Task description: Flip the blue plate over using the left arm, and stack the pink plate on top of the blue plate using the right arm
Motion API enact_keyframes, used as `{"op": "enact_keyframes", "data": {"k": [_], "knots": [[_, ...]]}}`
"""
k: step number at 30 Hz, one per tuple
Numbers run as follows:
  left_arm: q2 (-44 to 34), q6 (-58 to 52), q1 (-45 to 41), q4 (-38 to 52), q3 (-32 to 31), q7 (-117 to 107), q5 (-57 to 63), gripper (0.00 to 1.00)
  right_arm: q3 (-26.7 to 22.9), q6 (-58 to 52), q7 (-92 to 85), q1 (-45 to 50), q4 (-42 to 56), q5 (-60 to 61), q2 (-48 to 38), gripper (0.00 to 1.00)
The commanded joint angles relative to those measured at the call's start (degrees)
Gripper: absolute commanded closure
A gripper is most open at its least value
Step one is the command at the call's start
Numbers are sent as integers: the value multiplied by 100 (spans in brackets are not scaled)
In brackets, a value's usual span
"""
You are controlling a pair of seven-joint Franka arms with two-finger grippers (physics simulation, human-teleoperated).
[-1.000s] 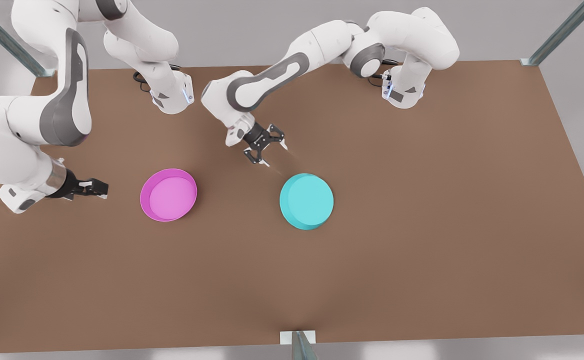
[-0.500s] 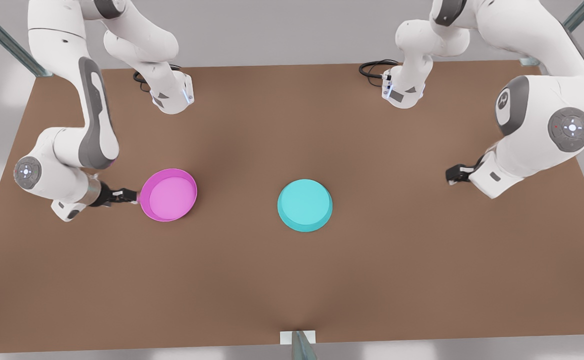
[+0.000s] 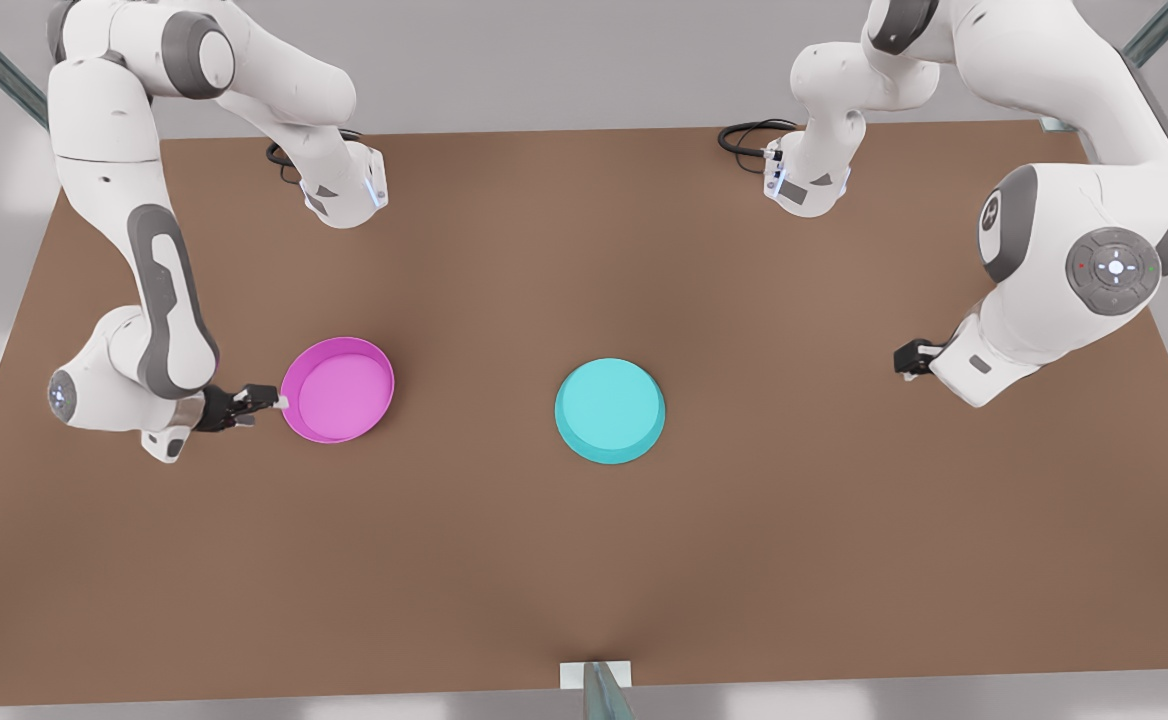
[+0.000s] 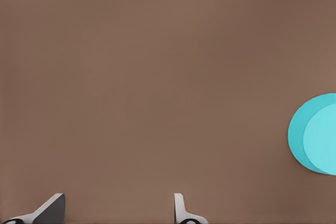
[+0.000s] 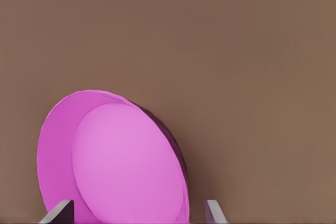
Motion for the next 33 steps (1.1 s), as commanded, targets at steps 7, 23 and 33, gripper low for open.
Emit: {"op": "enact_keyframes", "data": {"k": [7,23,33], "knots": [[0,9,0,-9,9,0,47,0,-90,276,-150,1,-25,-2,410,28],[52,18,9,-18,18,0,47,0,-81,522,-563,80,11,-10,736,52],[70,18,9,-9,35,9,82,0,-72,557,-554,106,11,-2,797,58]]}}
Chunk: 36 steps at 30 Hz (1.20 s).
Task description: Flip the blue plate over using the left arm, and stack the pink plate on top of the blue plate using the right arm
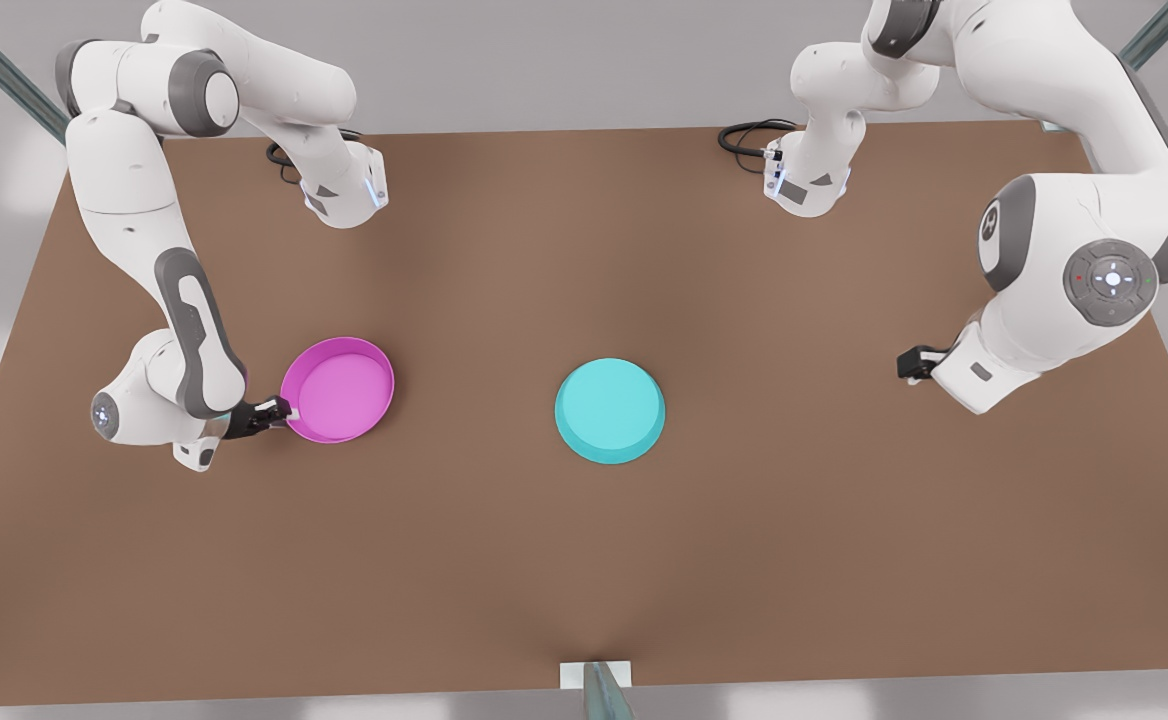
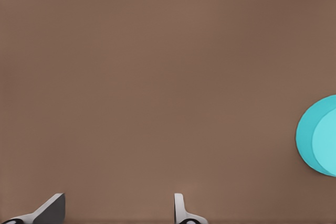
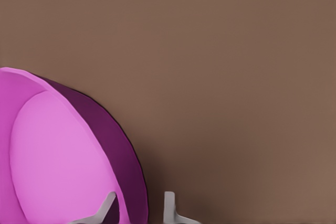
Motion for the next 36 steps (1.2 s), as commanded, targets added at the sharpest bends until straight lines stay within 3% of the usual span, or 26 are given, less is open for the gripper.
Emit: {"op": "enact_keyframes", "data": {"k": [1,6,11,14,36], "knots": [[-1,0,0,0,-1,0,6,0,2,0,-1,8,0,0,13,58],[-1,0,0,0,8,0,6,0,2,9,52,44,0,26,40,58],[-1,0,0,0,8,0,6,0,2,18,52,53,0,26,40,67],[-1,-9,0,0,8,0,6,0,2,18,52,53,0,26,48,78],[8,-9,9,0,8,26,6,0,230,-264,342,299,220,35,-145,79]]}}
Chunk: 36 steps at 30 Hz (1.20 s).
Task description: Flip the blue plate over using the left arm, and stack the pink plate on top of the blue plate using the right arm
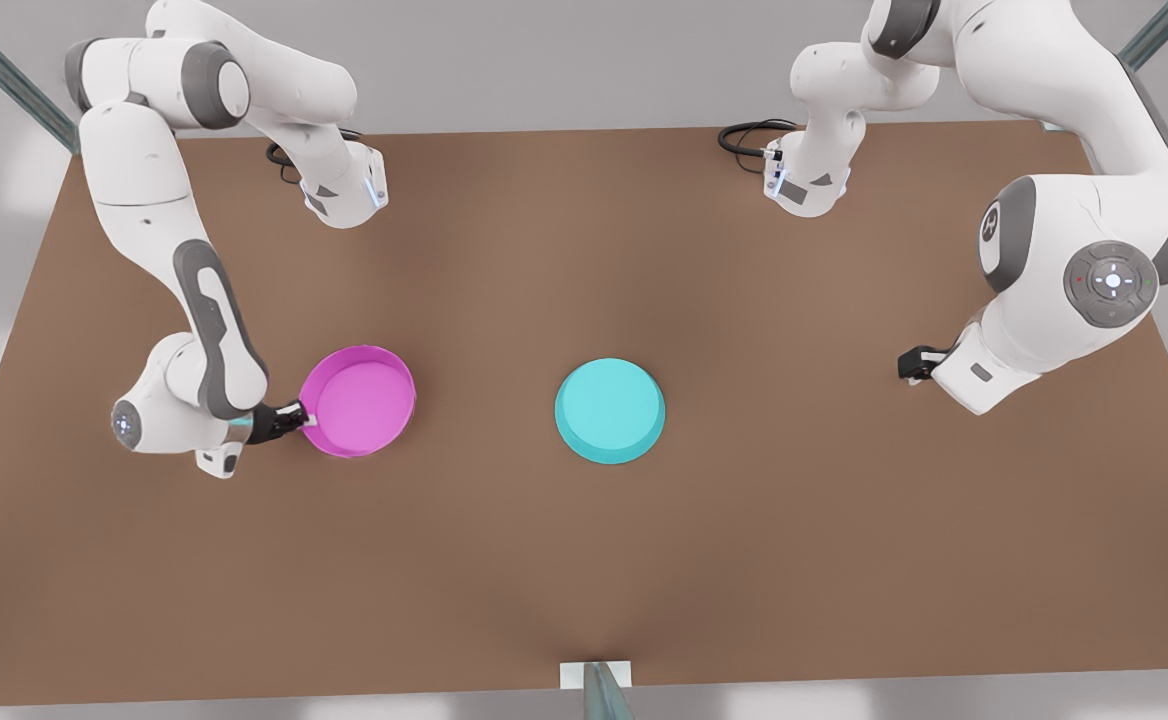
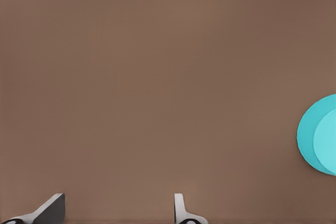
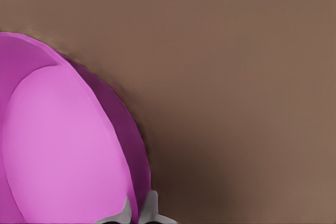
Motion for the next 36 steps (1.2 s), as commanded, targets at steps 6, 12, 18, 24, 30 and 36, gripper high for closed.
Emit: {"op": "enact_keyframes", "data": {"k": [6,12,18,24,30,36], "knots": [[-1,0,0,0,0,-1,1,0,470,-45,606,417,1,53,-385,79],[8,9,9,0,26,17,1,0,531,430,2144,1955,221,379,-438,79],[26,26,26,9,26,52,1,0,531,1036,3823,3001,713,563,-95,79],[61,79,35,9,35,52,10,0,531,1493,4658,3660,968,581,151,79],[87,88,35,9,79,61,1,0,531,1757,4852,3863,986,590,318,79],[79,79,26,9,79,43,1,0,523,1757,4852,3863,1082,598,371,13]]}}
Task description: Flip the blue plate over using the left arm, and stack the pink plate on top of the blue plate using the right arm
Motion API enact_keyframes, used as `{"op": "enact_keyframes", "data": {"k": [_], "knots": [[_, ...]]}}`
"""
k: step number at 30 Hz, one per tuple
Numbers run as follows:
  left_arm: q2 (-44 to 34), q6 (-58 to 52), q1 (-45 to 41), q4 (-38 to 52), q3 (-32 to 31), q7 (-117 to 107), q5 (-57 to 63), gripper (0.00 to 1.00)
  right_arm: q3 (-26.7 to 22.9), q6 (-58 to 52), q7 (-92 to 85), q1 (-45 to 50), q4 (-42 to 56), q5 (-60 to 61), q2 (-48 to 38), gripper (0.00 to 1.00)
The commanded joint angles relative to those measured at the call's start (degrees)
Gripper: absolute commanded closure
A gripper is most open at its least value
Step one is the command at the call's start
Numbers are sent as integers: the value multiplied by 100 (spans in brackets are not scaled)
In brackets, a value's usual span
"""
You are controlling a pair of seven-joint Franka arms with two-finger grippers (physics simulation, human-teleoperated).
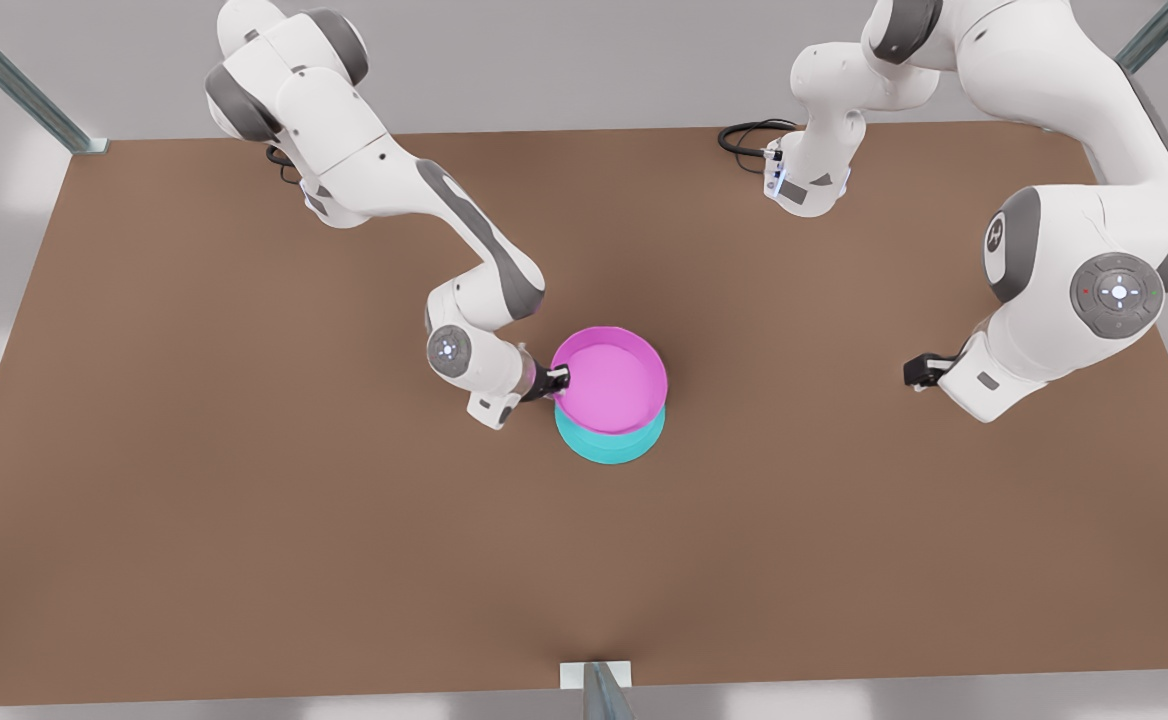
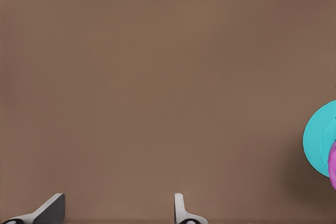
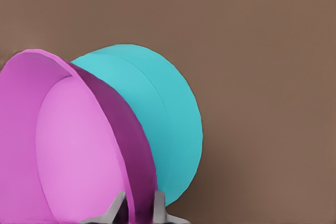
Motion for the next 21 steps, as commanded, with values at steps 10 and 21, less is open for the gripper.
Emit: {"op": "enact_keyframes", "data": {"k": [10,21], "knots": [[-9,0,0,9,0,-9,-17,0,-97,-615,-553,-693,-148,-76,-1160,0],[-18,0,-9,9,-9,-9,-26,0,-475,-4385,-1098,-3577,1302,-3214,-2505,0]]}}
